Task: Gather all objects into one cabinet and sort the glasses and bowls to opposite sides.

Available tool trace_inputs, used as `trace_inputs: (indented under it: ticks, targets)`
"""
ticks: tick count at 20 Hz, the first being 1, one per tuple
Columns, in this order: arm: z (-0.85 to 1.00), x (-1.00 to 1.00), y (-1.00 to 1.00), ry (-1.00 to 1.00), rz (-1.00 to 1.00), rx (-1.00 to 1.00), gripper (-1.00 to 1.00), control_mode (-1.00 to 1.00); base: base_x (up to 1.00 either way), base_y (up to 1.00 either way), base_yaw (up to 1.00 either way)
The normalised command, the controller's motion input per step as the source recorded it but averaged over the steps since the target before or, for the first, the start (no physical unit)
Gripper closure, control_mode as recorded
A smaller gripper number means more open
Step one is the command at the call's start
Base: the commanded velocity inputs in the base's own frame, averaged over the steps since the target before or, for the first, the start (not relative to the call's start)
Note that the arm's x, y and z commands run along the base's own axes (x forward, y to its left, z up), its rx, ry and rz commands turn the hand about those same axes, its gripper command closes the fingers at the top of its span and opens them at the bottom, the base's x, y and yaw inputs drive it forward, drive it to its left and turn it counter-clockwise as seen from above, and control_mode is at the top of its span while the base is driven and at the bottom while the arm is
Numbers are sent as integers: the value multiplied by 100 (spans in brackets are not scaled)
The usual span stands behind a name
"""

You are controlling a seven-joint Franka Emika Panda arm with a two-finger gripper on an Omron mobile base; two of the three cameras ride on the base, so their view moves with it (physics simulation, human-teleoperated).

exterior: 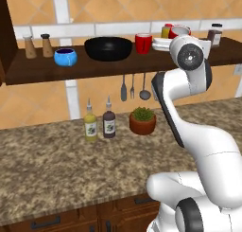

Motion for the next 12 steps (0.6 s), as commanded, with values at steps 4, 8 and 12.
trace_inputs:
  ticks: [4, 8, 12]
  targets:
    - [0, 0, 0, 0, 0, 0, 100, 100, 0, 0, 0]
    - [0, 0, 0, 0, 0, 0, 100, 100, 0, 0, 0]
    - [-2, 0, 0, 5, 0, 0, 100, -100, 0, -1, 0]
